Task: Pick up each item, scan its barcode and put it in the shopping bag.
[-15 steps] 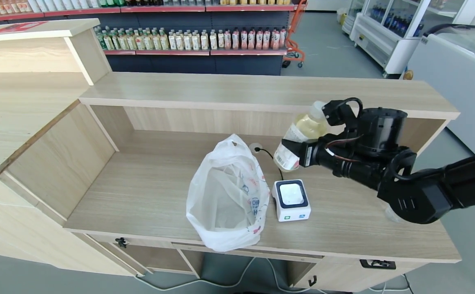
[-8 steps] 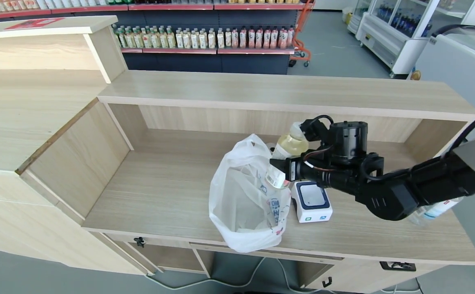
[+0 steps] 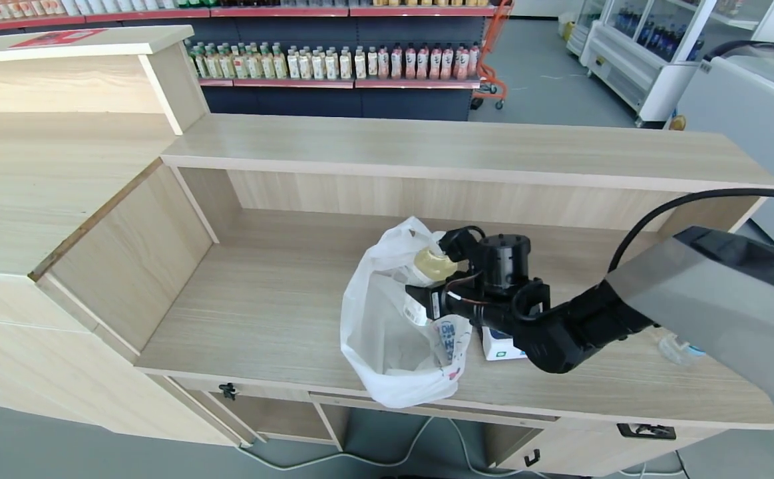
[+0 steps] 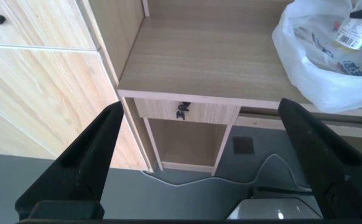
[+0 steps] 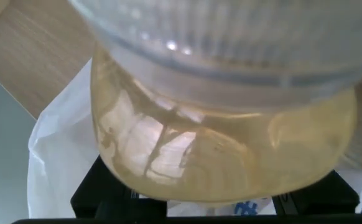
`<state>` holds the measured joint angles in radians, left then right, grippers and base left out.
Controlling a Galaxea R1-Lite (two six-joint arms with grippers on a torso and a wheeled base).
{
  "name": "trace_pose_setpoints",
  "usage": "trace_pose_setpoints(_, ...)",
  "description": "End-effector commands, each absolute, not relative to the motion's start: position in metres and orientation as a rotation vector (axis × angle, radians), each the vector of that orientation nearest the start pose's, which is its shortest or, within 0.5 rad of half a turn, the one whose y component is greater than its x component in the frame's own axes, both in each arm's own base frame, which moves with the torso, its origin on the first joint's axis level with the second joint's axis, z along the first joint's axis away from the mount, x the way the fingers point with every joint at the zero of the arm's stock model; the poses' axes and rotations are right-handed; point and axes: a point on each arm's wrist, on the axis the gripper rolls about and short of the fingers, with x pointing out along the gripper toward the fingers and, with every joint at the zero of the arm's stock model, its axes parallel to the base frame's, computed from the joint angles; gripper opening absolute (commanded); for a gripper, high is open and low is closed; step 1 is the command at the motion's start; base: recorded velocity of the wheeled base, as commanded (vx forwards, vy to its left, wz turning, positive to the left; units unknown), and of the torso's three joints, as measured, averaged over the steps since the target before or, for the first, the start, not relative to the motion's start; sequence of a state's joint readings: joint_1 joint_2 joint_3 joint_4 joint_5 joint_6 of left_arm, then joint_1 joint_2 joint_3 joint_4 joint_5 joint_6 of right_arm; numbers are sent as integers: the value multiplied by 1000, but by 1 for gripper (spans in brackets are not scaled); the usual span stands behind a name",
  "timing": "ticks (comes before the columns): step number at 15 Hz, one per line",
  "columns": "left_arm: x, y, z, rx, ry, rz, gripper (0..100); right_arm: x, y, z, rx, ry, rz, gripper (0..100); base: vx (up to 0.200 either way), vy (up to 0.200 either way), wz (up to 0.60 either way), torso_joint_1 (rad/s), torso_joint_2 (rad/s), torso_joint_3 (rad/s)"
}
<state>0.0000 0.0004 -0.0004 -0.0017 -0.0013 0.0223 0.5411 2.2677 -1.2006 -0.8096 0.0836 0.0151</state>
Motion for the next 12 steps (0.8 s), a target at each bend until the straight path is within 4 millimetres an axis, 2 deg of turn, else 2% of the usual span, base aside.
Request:
trace_pose_setpoints(1, -23, 0, 76, 25, -3, -1, 100, 380, 251, 57, -95, 255, 664, 0, 0, 0, 0, 0, 0, 0)
trace_pose_setpoints(3, -23, 0, 76, 23, -3, -1, 100, 383, 269, 42, -126, 201, 698, 0, 0, 0, 0, 0, 0, 0)
trace_pose_setpoints(6, -23, 0, 76, 17, -3, 0, 100, 379, 282, 21, -162, 184, 728, 0, 0, 0, 0, 0, 0, 0)
trace_pose_setpoints(10, -23, 0, 76, 14, 0, 0, 100, 382, 289, 2, -205, 139, 741, 0, 0, 0, 0, 0, 0, 0)
trace_pose_setpoints(12, -23, 0, 76, 12, 0, 0, 100, 381, 289, -1, -215, 132, 741, 0, 0, 0, 0, 0, 0, 0)
